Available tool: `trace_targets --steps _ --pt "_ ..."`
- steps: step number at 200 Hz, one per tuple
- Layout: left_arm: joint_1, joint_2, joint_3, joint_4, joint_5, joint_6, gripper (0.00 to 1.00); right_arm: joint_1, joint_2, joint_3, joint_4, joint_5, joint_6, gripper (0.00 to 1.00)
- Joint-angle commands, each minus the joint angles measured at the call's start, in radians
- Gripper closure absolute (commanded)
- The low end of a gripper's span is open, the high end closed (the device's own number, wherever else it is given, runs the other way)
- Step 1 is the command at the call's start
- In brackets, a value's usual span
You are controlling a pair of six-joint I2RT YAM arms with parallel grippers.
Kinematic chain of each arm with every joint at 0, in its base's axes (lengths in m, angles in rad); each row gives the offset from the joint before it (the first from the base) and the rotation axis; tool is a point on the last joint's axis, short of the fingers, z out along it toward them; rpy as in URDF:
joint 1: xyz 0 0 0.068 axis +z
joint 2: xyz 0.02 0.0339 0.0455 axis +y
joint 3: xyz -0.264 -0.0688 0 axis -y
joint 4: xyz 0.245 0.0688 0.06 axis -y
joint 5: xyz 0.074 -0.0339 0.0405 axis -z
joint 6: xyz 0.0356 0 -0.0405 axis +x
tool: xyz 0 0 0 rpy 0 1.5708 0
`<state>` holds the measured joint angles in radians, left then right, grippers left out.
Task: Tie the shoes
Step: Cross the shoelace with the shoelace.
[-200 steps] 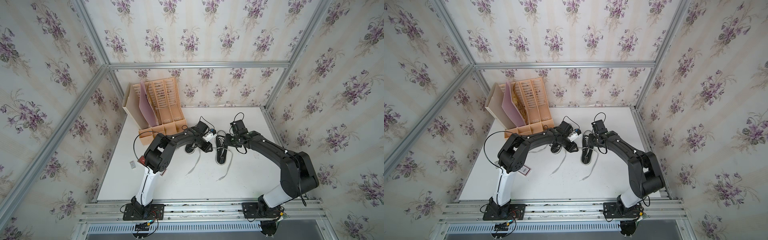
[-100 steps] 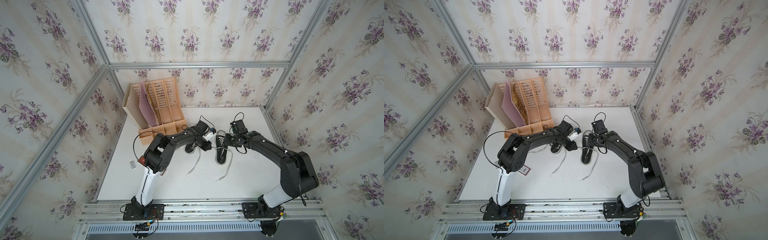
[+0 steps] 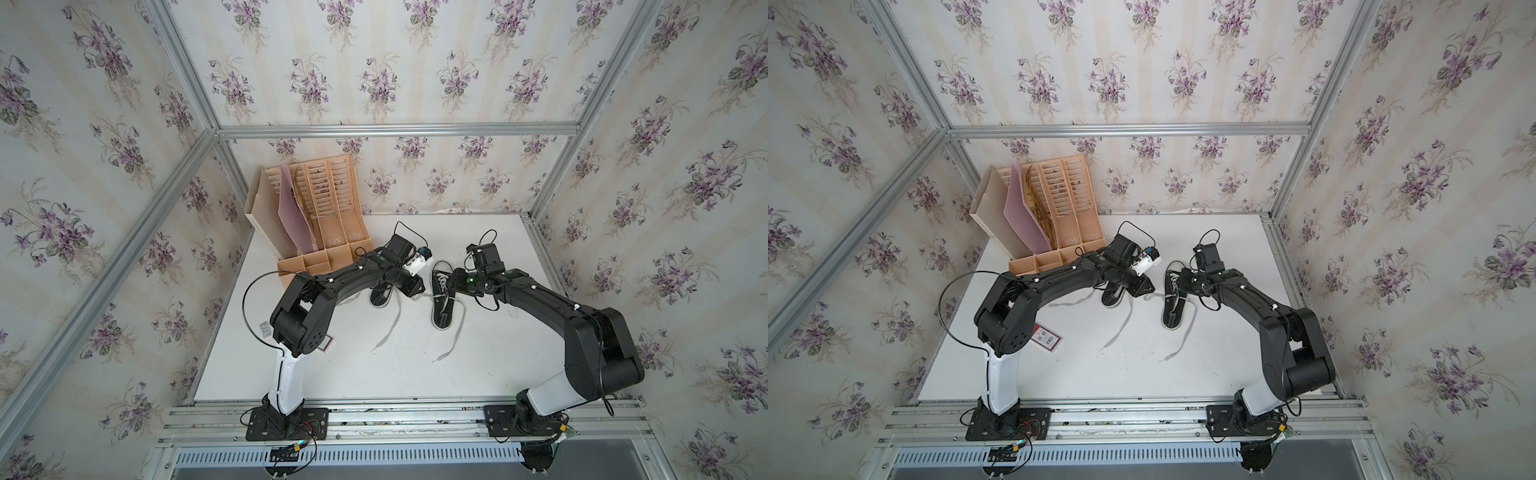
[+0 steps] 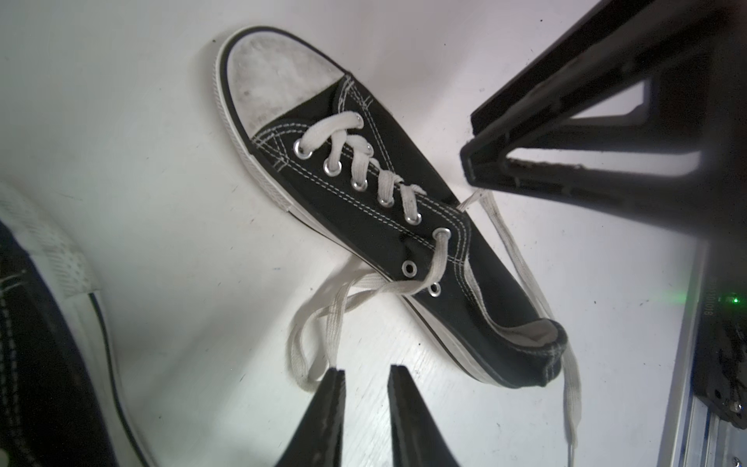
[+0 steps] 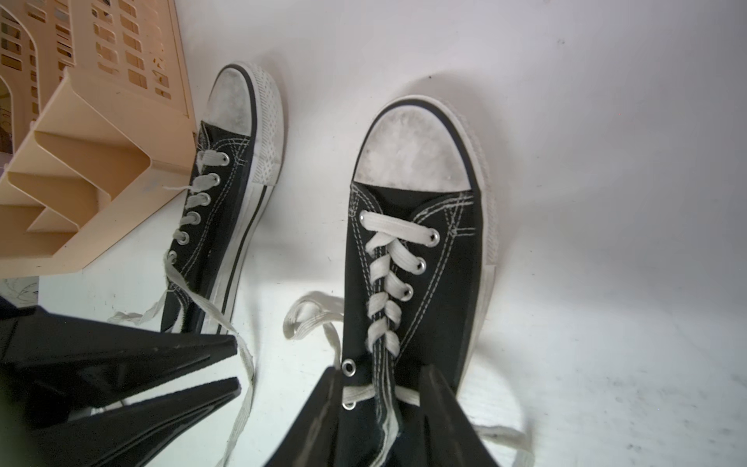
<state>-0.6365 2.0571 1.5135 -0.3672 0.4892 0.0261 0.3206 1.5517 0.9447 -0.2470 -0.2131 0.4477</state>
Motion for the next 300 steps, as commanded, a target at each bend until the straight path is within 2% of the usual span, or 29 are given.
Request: trace_targets --steps 1,25,130,164,261,267,300 --pt "-0.001 0.033 0.018 0.001 0.009 0.007 0.65 -0.001 0.0 0.003 0.007 0.002 -0.007 0.57" --pt "-0.002 0.086 0.048 -0.01 0.001 0.013 0.62 0.0 0.0 0.005 -0.01 0.023 -0.005 0.52" --pt "-0.001 0.104 0.055 0.008 -0.093 -0.009 0.7 0.0 0.019 0.003 -0.046 0.057 -0.021 0.52" --pt "-0.002 0.123 0.073 -0.021 -0.125 0.02 0.71 0.0 0.024 0.01 -0.046 0.055 -0.027 0.53" --pt "-0.035 0.144 0.065 -0.036 -0.126 0.08 0.68 0.0 0.041 0.029 -0.05 0.054 -0.04 0.53" --pt "-0.037 0.147 0.067 -0.039 -0.157 0.083 0.68 0.0 0.042 0.03 -0.05 0.055 -0.04 0.53" --pt "-0.05 0.167 0.075 -0.047 -0.179 0.102 0.7 0.0 0.042 0.035 -0.054 0.055 -0.043 0.53"
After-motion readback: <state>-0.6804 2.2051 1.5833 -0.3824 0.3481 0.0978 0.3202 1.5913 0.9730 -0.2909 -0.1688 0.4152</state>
